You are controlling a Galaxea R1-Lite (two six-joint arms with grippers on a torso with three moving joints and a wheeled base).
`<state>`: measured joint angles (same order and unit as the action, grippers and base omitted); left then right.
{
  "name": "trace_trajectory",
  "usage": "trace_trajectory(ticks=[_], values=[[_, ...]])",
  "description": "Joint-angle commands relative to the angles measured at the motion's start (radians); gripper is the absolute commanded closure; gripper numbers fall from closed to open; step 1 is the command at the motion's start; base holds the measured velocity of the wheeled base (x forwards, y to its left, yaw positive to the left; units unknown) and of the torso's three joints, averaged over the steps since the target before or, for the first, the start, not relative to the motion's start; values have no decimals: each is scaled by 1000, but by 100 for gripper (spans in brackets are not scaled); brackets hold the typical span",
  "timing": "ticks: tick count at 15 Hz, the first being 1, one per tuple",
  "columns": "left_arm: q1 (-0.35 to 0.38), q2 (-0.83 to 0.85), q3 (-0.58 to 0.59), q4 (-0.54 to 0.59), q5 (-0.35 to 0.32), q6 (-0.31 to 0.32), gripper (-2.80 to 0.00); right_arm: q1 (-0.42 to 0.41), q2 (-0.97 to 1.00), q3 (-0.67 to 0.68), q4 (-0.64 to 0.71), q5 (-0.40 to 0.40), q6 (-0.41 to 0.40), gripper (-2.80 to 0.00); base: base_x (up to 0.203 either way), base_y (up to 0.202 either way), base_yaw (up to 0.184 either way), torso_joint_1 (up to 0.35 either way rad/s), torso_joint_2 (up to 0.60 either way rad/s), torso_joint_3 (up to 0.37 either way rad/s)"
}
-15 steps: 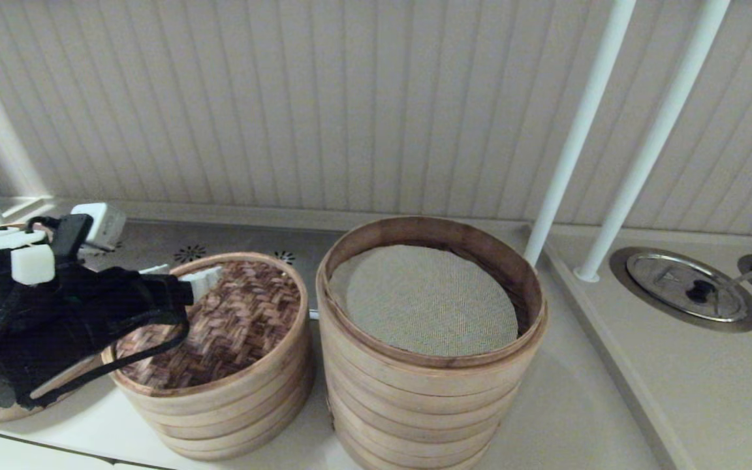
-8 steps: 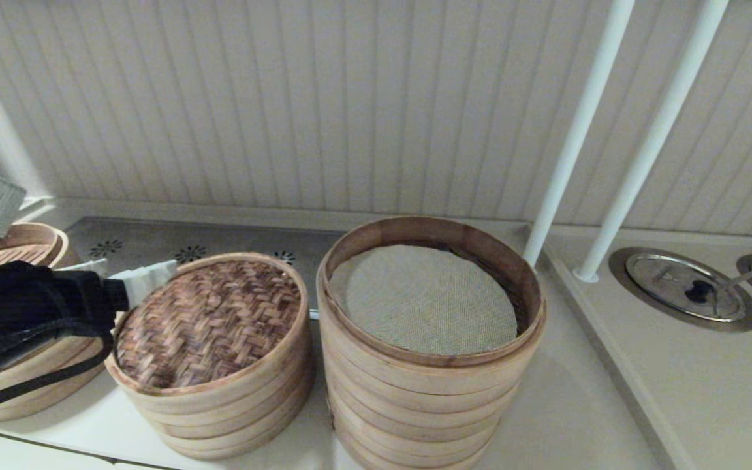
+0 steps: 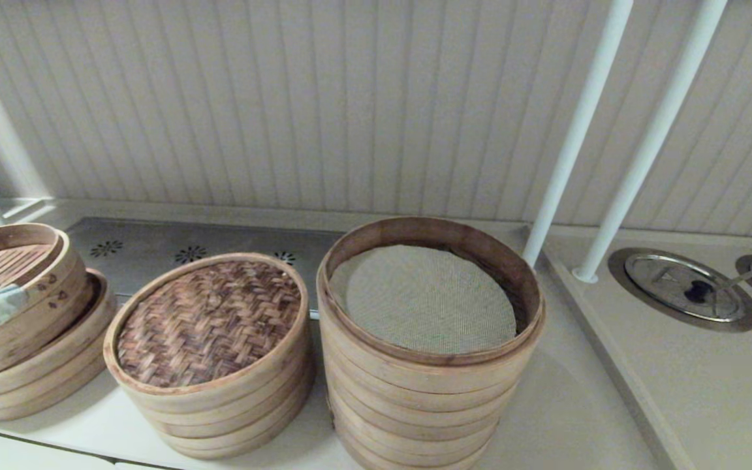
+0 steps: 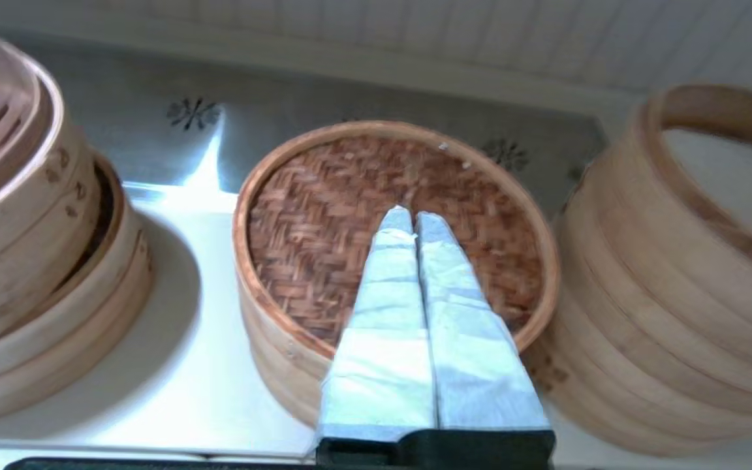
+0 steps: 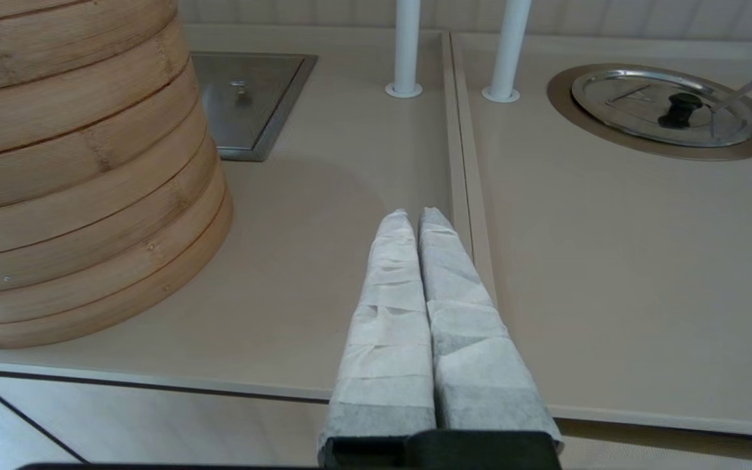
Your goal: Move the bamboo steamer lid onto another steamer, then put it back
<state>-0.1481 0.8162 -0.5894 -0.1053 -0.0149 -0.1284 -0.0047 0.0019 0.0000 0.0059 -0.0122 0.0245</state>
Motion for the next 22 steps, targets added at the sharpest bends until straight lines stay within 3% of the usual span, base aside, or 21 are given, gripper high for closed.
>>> trace_trajectory(ticks=[1, 4, 7, 10, 13, 16, 19, 22], values=[[8, -58, 5, 44, 12, -1, 0, 0, 1, 2, 0, 0, 0, 0, 0, 0, 0, 0, 0, 0], [17, -301, 33, 201, 56, 0, 0, 0, 1, 2, 0, 0, 0, 0, 0, 0, 0, 0, 0, 0], [24, -484, 133, 332, 157, 0, 0, 0, 1, 2, 0, 0, 0, 0, 0, 0, 0, 0, 0, 0], [25, -535, 249, 339, 338, -12, 0, 0, 1, 2, 0, 0, 0, 0, 0, 0, 0, 0, 0, 0], [58, -536, 256, 346, 395, -25, 0, 0, 1, 2, 0, 0, 0, 0, 0, 0, 0, 0, 0, 0], [175, -568, 270, 345, 383, -7, 0, 0, 1, 2, 0, 0, 0, 0, 0, 0, 0, 0, 0, 0], [175, -579, 297, 335, 372, -1, 0, 0, 1, 2, 0, 0, 0, 0, 0, 0, 0, 0, 0, 0], [174, -604, 402, 217, 273, 30, 0, 0, 1, 2, 0, 0, 0, 0, 0, 0, 0, 0, 0, 0]])
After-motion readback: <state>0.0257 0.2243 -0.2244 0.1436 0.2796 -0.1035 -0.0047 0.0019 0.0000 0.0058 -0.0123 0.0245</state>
